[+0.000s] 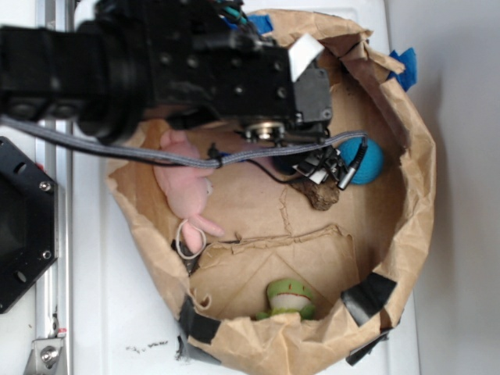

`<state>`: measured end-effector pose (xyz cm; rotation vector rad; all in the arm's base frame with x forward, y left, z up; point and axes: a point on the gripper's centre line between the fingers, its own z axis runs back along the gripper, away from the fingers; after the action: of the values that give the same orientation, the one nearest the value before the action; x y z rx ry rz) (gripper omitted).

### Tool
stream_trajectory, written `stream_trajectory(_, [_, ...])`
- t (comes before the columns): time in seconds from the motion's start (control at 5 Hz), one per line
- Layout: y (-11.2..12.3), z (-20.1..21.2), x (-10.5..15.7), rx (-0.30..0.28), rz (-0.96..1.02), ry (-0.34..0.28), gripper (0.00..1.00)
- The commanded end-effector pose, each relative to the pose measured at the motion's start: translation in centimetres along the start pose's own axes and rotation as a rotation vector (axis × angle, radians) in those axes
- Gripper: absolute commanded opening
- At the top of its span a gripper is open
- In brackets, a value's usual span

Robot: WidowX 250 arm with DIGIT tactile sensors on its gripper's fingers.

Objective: Grab the plastic pickle.

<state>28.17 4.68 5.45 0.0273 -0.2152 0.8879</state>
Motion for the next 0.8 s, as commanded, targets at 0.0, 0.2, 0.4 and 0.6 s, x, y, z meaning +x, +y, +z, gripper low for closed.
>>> stream_trajectory(0.0, [-1.9,-0.8,1.5,-0.030,-0.030,0.000,1.00])
stream_trajectory(0.2, [-1.8,-1.6,0.7,-0.039,-0.117,0.010,1.00])
stream_trajectory(0.4, [-1.6,-1.7,0.2,-0.036,-0.114,0.028,0.00])
stream_trajectory(0.6, [-1.7,-1.4,0.0,-0.041,-0.141,0.023,0.00])
